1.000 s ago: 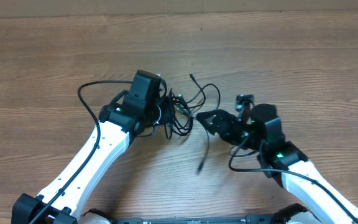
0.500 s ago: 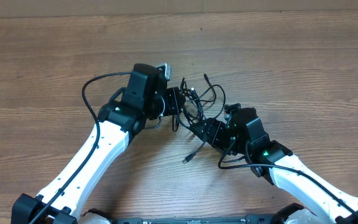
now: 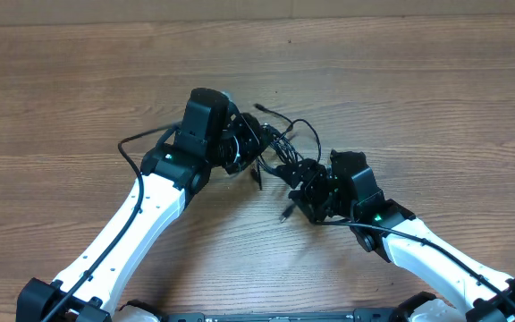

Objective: Untangle cables

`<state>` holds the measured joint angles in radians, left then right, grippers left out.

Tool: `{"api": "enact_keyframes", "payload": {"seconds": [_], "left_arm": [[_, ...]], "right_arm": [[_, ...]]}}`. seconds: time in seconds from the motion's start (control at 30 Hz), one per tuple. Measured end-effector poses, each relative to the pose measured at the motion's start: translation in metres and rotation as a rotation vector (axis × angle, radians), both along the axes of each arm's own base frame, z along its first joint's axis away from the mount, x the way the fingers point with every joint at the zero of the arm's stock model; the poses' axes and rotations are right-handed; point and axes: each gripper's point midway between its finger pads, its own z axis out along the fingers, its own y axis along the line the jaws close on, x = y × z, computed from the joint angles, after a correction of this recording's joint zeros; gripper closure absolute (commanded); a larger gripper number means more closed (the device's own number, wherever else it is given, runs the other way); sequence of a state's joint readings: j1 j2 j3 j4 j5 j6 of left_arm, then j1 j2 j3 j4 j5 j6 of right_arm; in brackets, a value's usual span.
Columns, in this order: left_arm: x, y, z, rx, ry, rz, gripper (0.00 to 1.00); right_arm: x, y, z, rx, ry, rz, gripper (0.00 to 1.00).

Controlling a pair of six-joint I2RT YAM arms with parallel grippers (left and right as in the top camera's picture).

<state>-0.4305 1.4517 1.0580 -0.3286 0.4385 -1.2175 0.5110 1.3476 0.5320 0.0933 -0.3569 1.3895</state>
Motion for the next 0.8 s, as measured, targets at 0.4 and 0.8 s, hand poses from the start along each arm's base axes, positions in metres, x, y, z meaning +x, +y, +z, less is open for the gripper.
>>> {"api": "enact_keyframes", "payload": {"seconds": [0.4, 0.8], "left_arm": [[0.007, -0.028, 0.032, -0.175, -0.001, 0.056, 0.96], [0.058, 0.068, 0.033, 0.016, -0.273, 0.046, 0.96]], "right_arm": [[0.0, -0.009, -0.016, -0.111, 0.025, -0.135, 0.95], [-0.016, -0.091, -0.064, -0.435, 0.149, -0.123, 0.96]]}}
